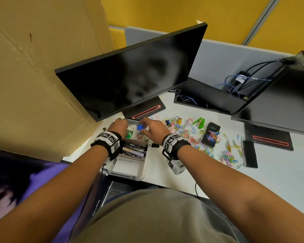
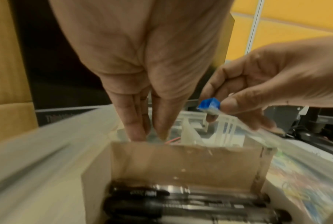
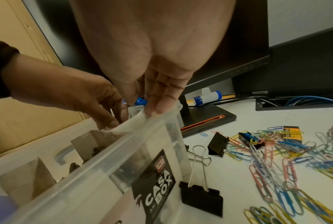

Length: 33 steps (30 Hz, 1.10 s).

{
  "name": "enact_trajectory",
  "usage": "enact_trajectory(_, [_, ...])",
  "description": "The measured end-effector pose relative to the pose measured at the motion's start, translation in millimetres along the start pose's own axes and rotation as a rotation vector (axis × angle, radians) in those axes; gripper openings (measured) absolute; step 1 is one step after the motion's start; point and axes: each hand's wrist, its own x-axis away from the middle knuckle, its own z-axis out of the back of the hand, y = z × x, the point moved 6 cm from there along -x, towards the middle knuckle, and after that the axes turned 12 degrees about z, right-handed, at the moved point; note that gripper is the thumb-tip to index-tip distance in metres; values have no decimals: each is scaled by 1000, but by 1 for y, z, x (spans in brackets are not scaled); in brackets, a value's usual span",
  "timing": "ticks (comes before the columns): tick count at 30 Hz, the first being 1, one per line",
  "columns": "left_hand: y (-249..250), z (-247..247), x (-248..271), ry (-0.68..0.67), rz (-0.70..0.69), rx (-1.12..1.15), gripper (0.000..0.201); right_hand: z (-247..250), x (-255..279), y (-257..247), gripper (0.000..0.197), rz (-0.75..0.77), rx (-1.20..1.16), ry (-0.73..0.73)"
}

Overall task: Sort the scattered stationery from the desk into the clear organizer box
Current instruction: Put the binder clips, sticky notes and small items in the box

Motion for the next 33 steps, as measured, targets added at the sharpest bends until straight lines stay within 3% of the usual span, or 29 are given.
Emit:
enact_trajectory(3, [-8,16,1,91,-27,45,16,-3,-10,-11,27,21,10,-8])
enact_trajectory(8, [-27,38,4,261,34,109,24,-16,-29,-25,25,31,56,-55])
enact_trajectory(13, [-43,30,1,263,69,114,33,-27,-50,-41,23,10,160,-48])
enact_trajectory(26, [-38,29,-3,257,24,8,47,-54,-67,-58,20,60,453,-244])
enact_trajectory(33, [-40,28,-4,264,23,10,47,-50,-61,-49,20,63,378,-214])
